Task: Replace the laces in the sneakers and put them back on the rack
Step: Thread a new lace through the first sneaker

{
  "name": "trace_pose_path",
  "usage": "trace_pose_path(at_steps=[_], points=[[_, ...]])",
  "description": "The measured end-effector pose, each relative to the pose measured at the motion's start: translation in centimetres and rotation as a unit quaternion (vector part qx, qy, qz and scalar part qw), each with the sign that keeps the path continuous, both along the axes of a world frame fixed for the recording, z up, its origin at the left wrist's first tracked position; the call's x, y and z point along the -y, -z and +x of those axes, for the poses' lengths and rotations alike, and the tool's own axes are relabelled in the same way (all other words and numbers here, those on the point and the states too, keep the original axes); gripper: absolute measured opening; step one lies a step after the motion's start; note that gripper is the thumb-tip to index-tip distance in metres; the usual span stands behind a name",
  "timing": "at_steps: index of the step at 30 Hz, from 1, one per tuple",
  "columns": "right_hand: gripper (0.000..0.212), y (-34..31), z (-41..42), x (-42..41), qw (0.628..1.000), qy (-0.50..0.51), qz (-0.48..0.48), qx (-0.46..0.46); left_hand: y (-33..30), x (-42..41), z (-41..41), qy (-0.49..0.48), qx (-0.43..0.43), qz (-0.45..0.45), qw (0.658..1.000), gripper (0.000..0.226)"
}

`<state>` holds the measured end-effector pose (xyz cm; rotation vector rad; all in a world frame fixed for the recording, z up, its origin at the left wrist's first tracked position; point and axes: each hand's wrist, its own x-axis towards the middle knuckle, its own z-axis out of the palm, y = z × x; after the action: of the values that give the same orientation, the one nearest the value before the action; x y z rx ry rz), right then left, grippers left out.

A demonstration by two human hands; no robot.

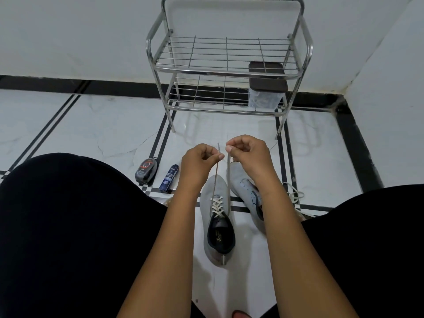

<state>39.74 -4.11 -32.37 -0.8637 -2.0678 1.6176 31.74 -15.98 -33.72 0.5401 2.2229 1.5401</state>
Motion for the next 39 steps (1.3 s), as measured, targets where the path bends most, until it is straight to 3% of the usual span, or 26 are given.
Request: trace_pose_path(at_steps=[6, 17, 26, 33, 35, 39], points=[[0.005, -0.4, 0.5, -0.3, 0.999, -0.02, -0.027, -0.018, 0.2, -0.1, 0.4, 0.012, 0.061, 0.069, 0.996, 0.012], [0.004, -0.7, 0.7, -0.4, 0.998, -0.028, -0.039, -0.026, 0.6, -0.2, 0.7, 0.029, 0.096, 0.108, 0.989, 0.009], [0.005, -0.8, 0.8, -0.2, 0.997, -0.024, -0.055, -0.038, 1.0, -0.4, 0.8, 0.032, 0.095, 0.11, 0.989, 0.008], [0.012, 0.0, 0.7, -0.6, 0.994, -0.006, -0.101, -0.028, 2.2, -0.7, 0.5, 0.025, 0.031, 0.054, 0.998, 0.013], [0.015, 2.3, 0.8, -1.2, 0.992, 0.025, -0.124, 0.017, 2.5, -0.8, 0.3, -0.012, 0.024, 0.045, 0.999, 0.017], [0.015, 10.2, 2.0, -1.2, 0.958, 0.038, -0.123, 0.257, 4.9, -0.6, -0.2, -0.102, 0.05, 0.032, 0.993, 0.018]])
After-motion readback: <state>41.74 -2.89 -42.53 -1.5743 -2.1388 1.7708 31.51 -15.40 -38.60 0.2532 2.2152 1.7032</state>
